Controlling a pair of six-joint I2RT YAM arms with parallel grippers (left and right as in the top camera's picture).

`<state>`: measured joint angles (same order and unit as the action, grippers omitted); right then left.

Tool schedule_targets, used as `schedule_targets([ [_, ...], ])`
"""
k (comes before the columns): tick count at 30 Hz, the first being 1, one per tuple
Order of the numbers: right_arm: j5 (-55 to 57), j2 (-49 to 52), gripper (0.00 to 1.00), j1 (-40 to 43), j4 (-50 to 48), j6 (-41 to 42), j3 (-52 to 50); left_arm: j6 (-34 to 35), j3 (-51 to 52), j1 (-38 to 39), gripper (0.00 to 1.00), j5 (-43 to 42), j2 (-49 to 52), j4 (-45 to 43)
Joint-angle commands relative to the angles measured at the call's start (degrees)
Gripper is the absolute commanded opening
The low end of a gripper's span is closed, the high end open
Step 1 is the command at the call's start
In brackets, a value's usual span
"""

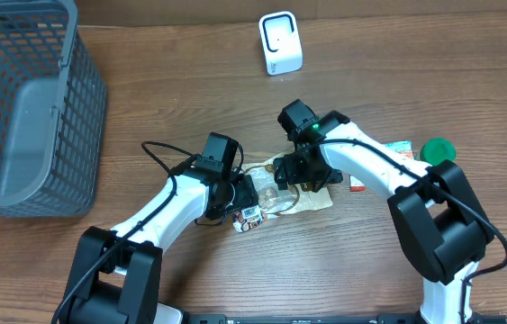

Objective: Scan the item barcode

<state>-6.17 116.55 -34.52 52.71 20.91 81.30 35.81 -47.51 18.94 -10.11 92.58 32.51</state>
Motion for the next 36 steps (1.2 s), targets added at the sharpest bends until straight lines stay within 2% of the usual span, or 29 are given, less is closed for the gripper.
schedule_targets([
  [1, 0.2, 0.3, 0.95, 0.2, -2.1, -0.2, -2.3, -1.1, 0.3, 0.2, 0.68, 0.2, 1.1, 0.1],
  [16, -1.2, 0.3, 0.95, 0.3, -3.1, 1.6, -2.5, -1.1, 0.3, 0.2, 0.68, 0.4, 1.1, -0.2],
  [19, -4.3, 0.3, 0.92, 0.1, -5.4, 2.0, -4.0, -1.1, 0.3, 0.2, 0.68, 0.4, 1.1, -0.2],
  [25, -10.8, 0.3, 0.69, -0.2, -9.8, 1.6, -7.1, -1.1, 0.3, 0.2, 0.68, 0.4, 1.1, -0.2],
  [27, -12.2, 0.1, 0.64, -0.1, -9.9, 1.5, -7.1, -1.1, 0.3, 0.2, 0.68, 0.4, 1.1, -0.2],
  [33, -17.9, -1.0, 0.63, 1.9, -10.7, -0.4, -6.9, -1.1, 0.3, 0.2, 0.66, 0.5, 1.1, -0.2],
  [36, -18.0, -1.0, 0.67, 3.1, -9.9, -1.9, -7.0, -1.1, 0.3, 0.2, 0.63, 0.4, 1.1, -0.5],
])
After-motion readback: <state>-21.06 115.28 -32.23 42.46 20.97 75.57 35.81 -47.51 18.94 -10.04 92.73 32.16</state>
